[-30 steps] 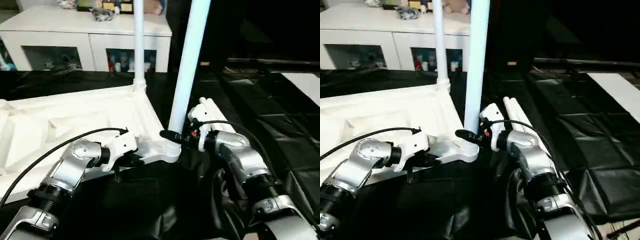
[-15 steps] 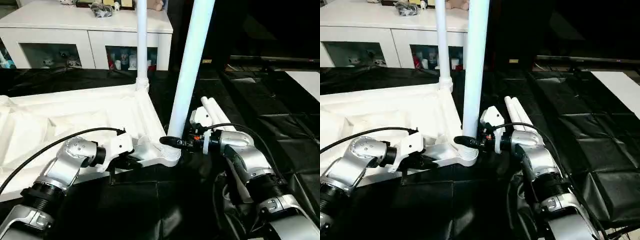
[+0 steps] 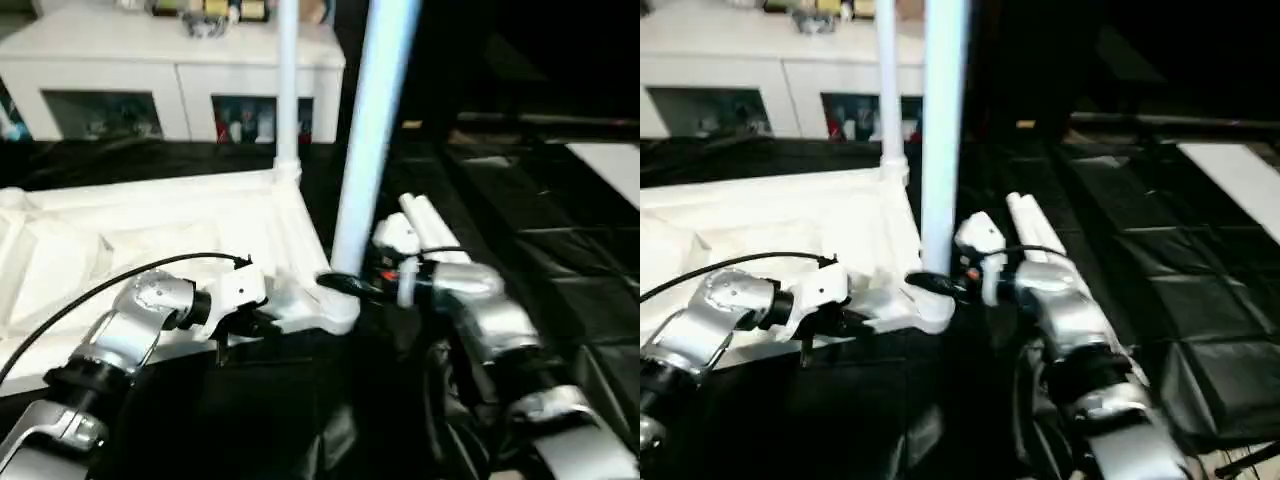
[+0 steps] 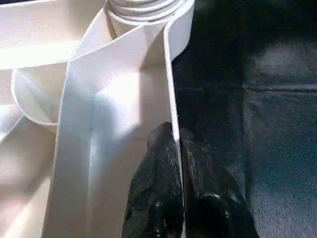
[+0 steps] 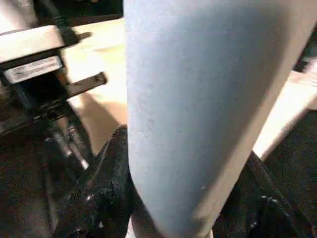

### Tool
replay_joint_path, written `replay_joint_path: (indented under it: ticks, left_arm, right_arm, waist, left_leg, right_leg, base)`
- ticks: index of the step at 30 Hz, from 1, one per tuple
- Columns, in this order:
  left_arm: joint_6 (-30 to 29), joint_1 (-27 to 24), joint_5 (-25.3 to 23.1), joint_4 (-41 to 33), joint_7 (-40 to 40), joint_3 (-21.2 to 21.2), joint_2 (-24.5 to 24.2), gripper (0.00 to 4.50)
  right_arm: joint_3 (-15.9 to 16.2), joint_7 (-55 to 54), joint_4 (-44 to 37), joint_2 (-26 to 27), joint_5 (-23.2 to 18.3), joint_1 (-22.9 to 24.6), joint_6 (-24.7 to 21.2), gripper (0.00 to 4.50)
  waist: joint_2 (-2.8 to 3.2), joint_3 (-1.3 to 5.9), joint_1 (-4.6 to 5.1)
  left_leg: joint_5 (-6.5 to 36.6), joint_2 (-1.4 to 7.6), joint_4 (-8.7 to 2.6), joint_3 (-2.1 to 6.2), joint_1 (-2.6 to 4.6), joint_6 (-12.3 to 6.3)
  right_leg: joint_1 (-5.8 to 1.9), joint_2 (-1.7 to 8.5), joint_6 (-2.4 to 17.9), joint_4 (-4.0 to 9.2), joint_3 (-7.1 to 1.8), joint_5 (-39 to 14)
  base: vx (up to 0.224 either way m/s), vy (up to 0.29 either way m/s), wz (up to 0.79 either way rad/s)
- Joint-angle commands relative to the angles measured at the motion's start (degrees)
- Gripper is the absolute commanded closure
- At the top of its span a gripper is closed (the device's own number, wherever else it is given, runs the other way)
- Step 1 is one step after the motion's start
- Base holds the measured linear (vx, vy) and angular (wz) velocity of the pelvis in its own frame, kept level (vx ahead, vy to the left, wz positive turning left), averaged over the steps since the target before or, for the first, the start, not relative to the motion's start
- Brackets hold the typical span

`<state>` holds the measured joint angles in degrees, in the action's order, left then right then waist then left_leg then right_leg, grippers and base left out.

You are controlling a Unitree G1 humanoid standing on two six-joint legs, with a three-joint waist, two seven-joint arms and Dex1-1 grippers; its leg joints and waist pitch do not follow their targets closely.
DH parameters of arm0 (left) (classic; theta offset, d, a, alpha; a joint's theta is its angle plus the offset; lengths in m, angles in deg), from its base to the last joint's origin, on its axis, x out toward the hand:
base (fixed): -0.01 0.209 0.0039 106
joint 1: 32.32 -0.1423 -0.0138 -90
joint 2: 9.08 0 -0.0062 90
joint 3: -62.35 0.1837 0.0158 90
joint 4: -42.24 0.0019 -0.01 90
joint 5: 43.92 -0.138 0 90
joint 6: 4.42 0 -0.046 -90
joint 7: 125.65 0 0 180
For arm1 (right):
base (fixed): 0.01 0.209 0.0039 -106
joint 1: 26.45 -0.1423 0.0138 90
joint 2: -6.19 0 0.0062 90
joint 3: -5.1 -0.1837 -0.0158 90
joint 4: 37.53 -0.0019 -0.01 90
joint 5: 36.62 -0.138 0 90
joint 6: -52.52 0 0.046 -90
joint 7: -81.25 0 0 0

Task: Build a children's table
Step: Rotate leg to tighten

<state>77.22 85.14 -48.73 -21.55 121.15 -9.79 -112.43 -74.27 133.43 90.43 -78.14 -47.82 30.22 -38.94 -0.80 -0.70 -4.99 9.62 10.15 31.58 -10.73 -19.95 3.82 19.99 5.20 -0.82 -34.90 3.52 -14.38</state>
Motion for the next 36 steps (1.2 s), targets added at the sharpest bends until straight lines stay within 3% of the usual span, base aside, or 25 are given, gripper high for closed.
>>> replay_joint_path:
  ticks: [1, 4, 10, 12, 13, 14, 15, 17, 19, 20, 22, 23, 24, 25, 26, 27, 28, 29, 30, 31, 32, 33, 34, 35, 36]
  left_arm:
    - [-0.59, 0.13, 0.19, -1.3, 0.84, 1.84, 1.05, 4.5]
    - [-2.78, 0.24, -0.17, -1.2, -1.26, 1.52, 1.9, 4.5]
    - [-16.71, 0.95, -1.12, -0.24, -15.63, -1.08, 10.86, 4.5]
    - [-18.95, 1.02, -1.49, -0.3, -17.36, -1.39, 12.21, 4.5]
    - [-21.12, 1.4, -1.79, -0.36, -19.46, -1.73, 13.99, 4.5]
    - [-22.52, 1.83, -2.32, -0.38, -21.27, -1.84, 15.23, 4.5]
    - [-23.34, 2.17, -2.81, -0.47, -22.37, -1.77, 15.87, 4.5]
    - [-23.82, 2.38, -3.14, -0.55, -23.01, -1.7, 16.2, 4.5]
    - [-24.8, 2.83, -3.46, -0.67, -23.9, -1.76, 16.5, 4.5]
    - [-26.63, 3.39, -3.6, -1.18, -24.91, -2.01, 16.9, 4.5]
    - [-28.45, 4.04, -3.58, -1.8, -26.0, -2.27, 17.21, 4.5]
    - [-28.86, 4.18, -3.6, -1.96, -26.24, -2.31, 17.22, 4.5]
    - [-29.3, 4.43, -3.73, -2.24, -26.55, -2.28, 16.96, 4.5]
    - [-29.37, 4.44, -3.92, -2.43, -26.56, -2.1, 16.78, 4.5]
    - [-29.4, 4.44, -3.99, -2.5, -26.57, -2.04, 16.71, 4.5]
    - [-28.74, 4.22, -4.51, -2.76, -26.18, -1.43, 16.0, 4.5]
    - [-28.6, 4.13, -4.65, -2.83, -26.11, -1.29, 15.81, 4.5]
    - [-28.52, 3.97, -4.58, -3.0, -25.86, -1.28, 15.63, 4.5]
    - [-28.48, 3.82, -4.47, -3.15, -25.61, -1.27, 15.47, 4.5]
    - [-28.48, 3.82, -4.47, -3.15, -25.61, -1.27, 15.47, 4.5]
    - [-28.4, 3.75, -4.44, -3.28, -25.38, -1.17, 15.3, 4.5]
    - [-28.43, 3.67, -4.27, -3.55, -25.04, -0.97, 15.0, 4.5]
    - [-28.3, 3.72, -4.22, -3.49, -24.86, -0.87, 14.86, 4.5]
    - [-28.44, 3.79, -4.08, -3.51, -24.9, -0.71, 14.75, 4.5]
    - [-28.44, 3.79, -4.08, -3.51, -24.9, -0.71, 14.75, 4.5]
  right_arm:
    - [0.72, -7.77, 8.49, -1.64, 7.29, 3.34, -3.0, 2.66]
    - [0.52, -10.57, 9.21, -0.92, 7.8, 3.22, -3.12, 2.66]
    - [-4.16, -28.87, 18.18, 4.53, 6.3, -0.59, -3.65, 2.66]
    - [-4.95, -31.16, 19.6, 5.27, 5.63, -1.32, -3.74, 2.66]
    - [-6.05, -33.91, 21.51, 6.23, 4.65, -2.43, -3.93, 2.66]
    - [-6.57, -35.8, 22.88, 6.82, 4.23, -3.33, -4.01, 2.66]
    - [-7.15, -37.34, 23.91, 7.42, 3.74, -4.11, -4.26, 2.66]
    - [-7.51, -38.28, 24.54, 7.8, 3.46, -4.59, -4.43, 2.66]
    - [-8.13, -39.1, 25.31, 8.27, 2.86, -5.28, -4.65, 2.66]
    - [-8.77, -40.14, 26.35, 8.89, 2.63, -6.24, -4.85, 2.66]
    - [-9.51, -41.25, 27.7, 9.7, 2.56, -7.5, -4.69, 2.66]
    - [-9.68, -41.51, 28.06, 9.92, 2.57, -7.84, -4.57, 2.66]
    - [-10.1, -41.9, 28.92, 10.53, 2.62, -8.68, -4.1, 2.66]
    - [-10.27, -42.09, 29.4, 10.74, 2.66, -9.05, -3.87, 2.66]
    - [-10.32, -42.17, 29.58, 10.82, 2.68, -9.19, -3.79, 2.66]
    - [-10.0, -42.08, 30.26, 10.98, 3.25, -9.73, -3.2, 2.66]
    - [-9.86, -41.99, 30.42, 11.0, 3.43, -9.84, -3.04, 2.66]
    - [-9.83, -41.77, 30.52, 11.08, 3.43, -9.96, -2.9, 2.66]
    - [-9.85, -41.57, 30.64, 11.14, 3.38, -10.11, -2.79, 2.66]
    - [-9.85, -41.57, 30.64, 11.14, 3.38, -10.11, -2.79, 2.66]
    - [-9.78, -41.24, 30.65, 11.13, 3.4, -10.18, -2.72, 2.66]
    - [-9.9, -40.78, 30.74, 11.15, 3.42, -10.33, -2.63, 2.66]
    - [-9.9, -40.65, 30.82, 11.08, 3.51, -10.4, -2.62, 2.66]
    - [-10.03, -40.66, 31.17, 11.07, 3.66, -10.59, -2.49, 2.66]
    - [-10.03, -40.66, 31.17, 11.07, 3.66, -10.59, -2.49, 2.66]
  waist:
    - [1.48, 0.28, 0.44]
    - [1.47, 0.22, 0.62]
    - [1.85, -0.09, 1.16]
    - [2.16, -0.33, 1.21]
    - [1.96, -0.36, 1.43]
    - [2.15, -0.4, 1.57]
    - [2.37, -0.62, 1.68]
    - [2.47, -0.7, 1.88]
    - [2.8, -0.69, 2.11]
    - [2.94, -0.71, 2.0]
    - [3.22, -0.5, 1.15]
    - [3.09, -0.42, 0.92]
    - [2.58, -0.14, 0.35]
    - [1.67, -0.26, 0.32]
    - [0.39, -1.09, 0.56]
    - [0.33, -1.96, 1.02]
    - [2.54, -1.68, 1.1]
    - [3.74, -1.39, 1.23]
    - [4.44, -0.71, -0.6]
    - [3.47, -1.11, -1.26]
    - [1.6, -0.95, -1.21]
    - [-0.01, -0.34, -1.54]
    - [0.8, -0.76, -2.22]
    - [0.88, -0.84, -2.17]
    - [1.75, -0.27, -2.06]
  left_leg:
    - [35.01, 3.72, -5.25, 3.16, 1.19, 4.36]
    - [37.2, 3.54, -5.4, 3.5, 1.26, 4.53]
    - [40.06, 3.27, -5.46, 3.82, 1.57, 4.97]
    - [42.84, 3.11, -5.33, 4.01, 2.34, 5.13]
    - [44.31, 3.11, -5.56, 4.11, 2.24, 5.08]
    - [44.8, 3.04, -5.67, 4.29, 2.09, 5.12]
    - [48.06, 2.92, -5.99, 4.44, 2.39, 5.2]
    - [50.11, 2.81, -5.97, 4.49, 2.91, 5.22]
    - [53.3, 2.95, -7.17, 4.56, 2.33, 5.33]
    - [54.14, 3.04, -7.65, 4.35, 2.14, 5.39]
    - [55.65, 3.43, -10.19, 2.48, 1.13, 5.39]
    - [55.06, 3.47, -10.75, 1.8, 0.74, 5.1]
    - [52.58, 3.31, -11.17, 0.72, 0.7, 4.71]
    - [49.76, 2.78, -9.59, 0.82, 1.77, 4.54]
    - [37.81, 0.85, -0.29, 2.36, 6.89, 1.79]
    - [25.45, 1.09, -0.02, 3.87, 2.93, -0.38]
    - [31.37, 2.54, -4.2, 4.52, 0.72, 1.54]
    - [40.1, 3.73, -6.7, 5.09, -0.81, 2.68]
    - [52.89, 4.29, -10.46, 4.41, -3.54, 3.56]
    - [52.8, 3.91, -11.45, 2.17, 0.29, 4.18]
    - [48.7, 3.04, -8.73, 2.14, 2.25, 5.59]
    - [31.78, 1.98, -1.29, 3.35, 3.97, 2.53]
    - [17.89, 3.24, -2.14, 4.8, 0.3, -0.42]
    - [14.95, 3.3, -3.74, 4.67, -1.1, 0.13]
    - [16.48, 3.25, -5.46, 4.35, -1.45, 2.99]
  right_leg:
    - [1.37, 4.33, 6.74, 6.63, -3.04, -30.51]
    - [1.58, 4.17, 6.52, 6.76, -2.96, -30.5]
    - [1.9, 4.27, 5.66, 7.38, -2.39, -33.72]
    - [2.44, 4.01, 4.91, 8.02, -1.95, -34.71]
    - [2.15, 3.87, 4.42, 8.11, -1.56, -34.78]
    - [1.98, 3.92, 4.3, 8.13, -1.33, -34.71]
    - [2.28, 3.51, 3.31, 8.52, -0.72, -35.46]
    - [2.55, 3.29, 2.79, 8.96, -0.22, -35.84]
    - [1.57, 2.67, 2.48, 8.4, 0.65, -33.31]
    - [1.38, 2.39, 2.61, 8.07, 0.75, -32.31]
    - [0.36, 1.21, 4.52, 5.37, 0.89, -26.11]
    - [0.02, 1.03, 4.79, 4.56, 0.78, -25.05]
    - [-0.1, 1.22, 5.03, 3.5, 0.19, -25.23]
    - [1.36, 2.23, 4.39, 5.73, -0.53, -30.2]
    - [6.77, 7.45, 2.22, 13.58, -1.01, -47.51]
    - [2.16, 9.44, 0.8, 13.66, -0.09, -53.51]
    - [-1.25, 5.76, -0.62, 11.16, 4.48, -44.15]
    - [-3.04, 3.6, 0.02, 7.41, 4.82, -33.83]
    - [-5.35, 0.79, 3.46, -2.01, 3.76, -7.11]
    - [-0.5, 0.85, 5.72, -1.24, 1.65, -8.72]
    - [1.09, 2.83, 5.73, 2.22, -0.47, -21.68]
    - [3.54, 9.04, 6.15, 8.99, -2.93, -41.87]
    - [0.14, 10.55, 6.09, 9.18, -4.0, -43.26]
    - [-0.88, 8.82, 5.75, 8.48, -2.91, -39.96]
    - [-1.37, 5.7, 5.29, 6.87, -0.81, -31.59]
  base:
    - [0.0, 0.0, 0.0]
    - [0.0, 0.0, 0.0]
    - [-0.01, 0.007, -0.02]
    - [0.0, 0.0, 0.0]
    - [0.0, 0.0, 0.0]
    - [0.0, 0.0, 0.0]
    - [0.0, 0.0, 0.0]
    - [0.0, 0.0, 0.0]
    - [0.0, 0.0, 0.0]
    - [0.0, 0.0, 0.0]
    - [0.0, 0.0, 0.0]
    - [-0.055, -0.03, 0.13]
    - [0.0, 0.0, 0.0]
    - [-0.023, -0.056, 0.06]
    - [-0.01, -0.011, -0.33]
    - [-0.01, -0.011, -0.33]
    - [0.034, 0.077, -0.55]
    - [0.037, 0.078, -0.21]
    - [0.037, 0.078, -0.21]
    - [0.066, -0.032, 0.25]
    - [0.089, -0.123, 0.21]
    - [0.089, -0.123, 0.21]
    - [0.033, -0.068, -0.24]
    - [0.039, 0.003, -0.37]
    - [0.039, 0.003, -0.37]
